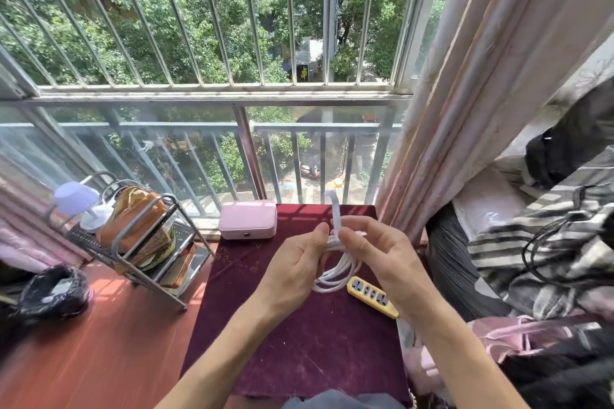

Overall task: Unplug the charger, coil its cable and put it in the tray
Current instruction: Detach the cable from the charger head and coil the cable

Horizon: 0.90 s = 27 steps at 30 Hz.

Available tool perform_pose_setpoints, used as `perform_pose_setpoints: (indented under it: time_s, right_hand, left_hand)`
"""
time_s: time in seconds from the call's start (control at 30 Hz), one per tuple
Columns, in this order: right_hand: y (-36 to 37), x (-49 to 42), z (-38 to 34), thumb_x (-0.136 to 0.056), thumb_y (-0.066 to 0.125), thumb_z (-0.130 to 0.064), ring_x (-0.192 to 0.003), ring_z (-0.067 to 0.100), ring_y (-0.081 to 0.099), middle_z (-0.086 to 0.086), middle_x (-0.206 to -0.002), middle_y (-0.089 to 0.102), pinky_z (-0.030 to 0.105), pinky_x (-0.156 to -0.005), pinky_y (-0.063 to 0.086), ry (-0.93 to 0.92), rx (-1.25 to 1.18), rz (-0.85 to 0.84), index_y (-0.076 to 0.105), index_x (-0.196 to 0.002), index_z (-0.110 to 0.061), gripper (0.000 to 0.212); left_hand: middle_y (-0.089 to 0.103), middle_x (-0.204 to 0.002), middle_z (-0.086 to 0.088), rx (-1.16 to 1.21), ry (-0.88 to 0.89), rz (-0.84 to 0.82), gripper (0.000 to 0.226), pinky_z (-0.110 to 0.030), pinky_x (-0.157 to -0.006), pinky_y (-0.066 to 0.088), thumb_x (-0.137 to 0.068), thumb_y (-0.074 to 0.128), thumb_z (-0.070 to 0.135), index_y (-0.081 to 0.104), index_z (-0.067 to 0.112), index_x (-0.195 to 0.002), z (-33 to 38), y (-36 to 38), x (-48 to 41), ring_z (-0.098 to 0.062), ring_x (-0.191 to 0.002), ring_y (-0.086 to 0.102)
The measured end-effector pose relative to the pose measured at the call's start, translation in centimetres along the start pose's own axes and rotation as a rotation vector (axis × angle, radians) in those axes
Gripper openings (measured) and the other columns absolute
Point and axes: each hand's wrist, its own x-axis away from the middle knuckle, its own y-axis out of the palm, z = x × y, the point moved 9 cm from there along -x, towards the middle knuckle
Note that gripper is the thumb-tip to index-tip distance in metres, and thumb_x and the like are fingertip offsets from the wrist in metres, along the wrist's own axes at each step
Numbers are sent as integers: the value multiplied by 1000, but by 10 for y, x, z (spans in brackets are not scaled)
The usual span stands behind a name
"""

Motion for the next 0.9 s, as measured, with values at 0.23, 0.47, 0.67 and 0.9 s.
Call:
perform_pose_setpoints:
  time_s: [0.23,0.47,0.67,0.9]
  right_hand:
    - [-6,-2,-20,-83,85,-41,-88,6,71,-5,-114,76,23,-76,53,-168,208,19,85,-94,-31,15]
    - [-3,11,-26,-97,71,-39,-117,16,69,-16,-134,66,42,-95,58,-490,666,23,79,-112,-39,17]
    - [0,16,-34,-94,80,-26,-114,14,73,-10,-123,72,36,-91,61,-641,648,64,80,-108,-25,14]
    - [-8,19,-36,-85,82,-46,-77,-4,68,-26,-97,71,9,-68,47,-576,653,209,48,-109,-51,42]
  left_hand:
    - [35,-58,3,142,-89,-33,67,-36,-51,22,-102,35,56,56,4,-66,-11,1,3,-14,-53,29]
    - [21,-60,0,285,-123,-45,50,-35,-55,19,-100,41,57,39,28,-60,-4,-3,1,-22,-58,18]
    - [26,-57,9,288,-115,-88,52,-25,-51,22,-106,33,46,38,29,-57,3,2,-4,-14,-54,21]
    - [32,-53,11,134,-54,-53,57,-22,-50,31,-109,30,40,36,26,-55,7,3,-5,-12,-50,31]
